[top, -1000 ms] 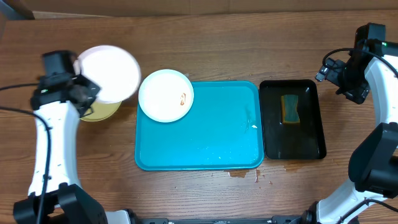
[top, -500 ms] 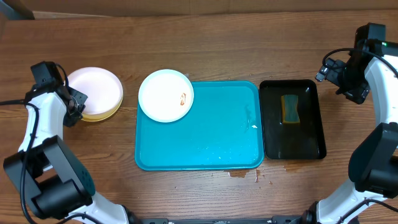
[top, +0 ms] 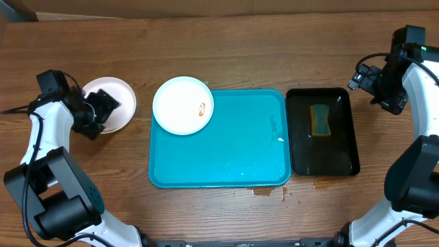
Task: Clean dirty plates on tray and stack at the side
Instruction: 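Move the left gripper to the remaining white plate's rim and grip it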
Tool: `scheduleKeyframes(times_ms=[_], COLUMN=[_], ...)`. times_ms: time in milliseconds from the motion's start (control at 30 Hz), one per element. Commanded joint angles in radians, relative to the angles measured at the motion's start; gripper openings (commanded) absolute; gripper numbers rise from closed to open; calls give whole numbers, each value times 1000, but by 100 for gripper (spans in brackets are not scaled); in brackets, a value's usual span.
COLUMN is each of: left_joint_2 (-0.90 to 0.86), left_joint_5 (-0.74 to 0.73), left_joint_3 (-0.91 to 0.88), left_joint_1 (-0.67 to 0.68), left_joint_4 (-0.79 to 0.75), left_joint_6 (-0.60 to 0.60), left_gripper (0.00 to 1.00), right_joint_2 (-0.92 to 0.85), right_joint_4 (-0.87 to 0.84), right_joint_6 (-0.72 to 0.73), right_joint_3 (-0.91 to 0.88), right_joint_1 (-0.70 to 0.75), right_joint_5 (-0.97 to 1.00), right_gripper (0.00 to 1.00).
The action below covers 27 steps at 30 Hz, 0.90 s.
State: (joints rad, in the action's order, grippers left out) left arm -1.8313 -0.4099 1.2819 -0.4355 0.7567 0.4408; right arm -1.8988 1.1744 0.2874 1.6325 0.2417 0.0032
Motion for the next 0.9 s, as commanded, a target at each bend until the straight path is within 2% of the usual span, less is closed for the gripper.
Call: scheduleKeyframes(times_ms=[0, 200, 300, 567, 767, 867], left_joint_2=[1, 1, 1, 1, 1, 1], left_joint_5=[-257, -165, -88, 153, 182, 274], left_joint_3=[0, 0, 0, 0, 0, 0], left_joint_1=[56, 177, 277, 436, 460, 458], left_joint_4=[23, 67, 68, 77, 87, 98], left_joint_6=[-133, -153, -153, -136, -111, -52], left_gripper=[85, 86, 86, 91, 87, 84], right_joint_2=[25, 25, 25, 25, 25, 25], right_joint_4=[-2, -2, -2, -2, -2, -2], right_joint_6=[5, 4, 5, 4, 5, 4], right_joint_3=[10, 10, 10, 10, 10, 10], right_joint_1=[-1, -1, -1, -1, -1, -1], right_joint_5=[-4, -4, -4, -4, -4, -4], right_gripper=[100, 100, 100, 100, 100, 100])
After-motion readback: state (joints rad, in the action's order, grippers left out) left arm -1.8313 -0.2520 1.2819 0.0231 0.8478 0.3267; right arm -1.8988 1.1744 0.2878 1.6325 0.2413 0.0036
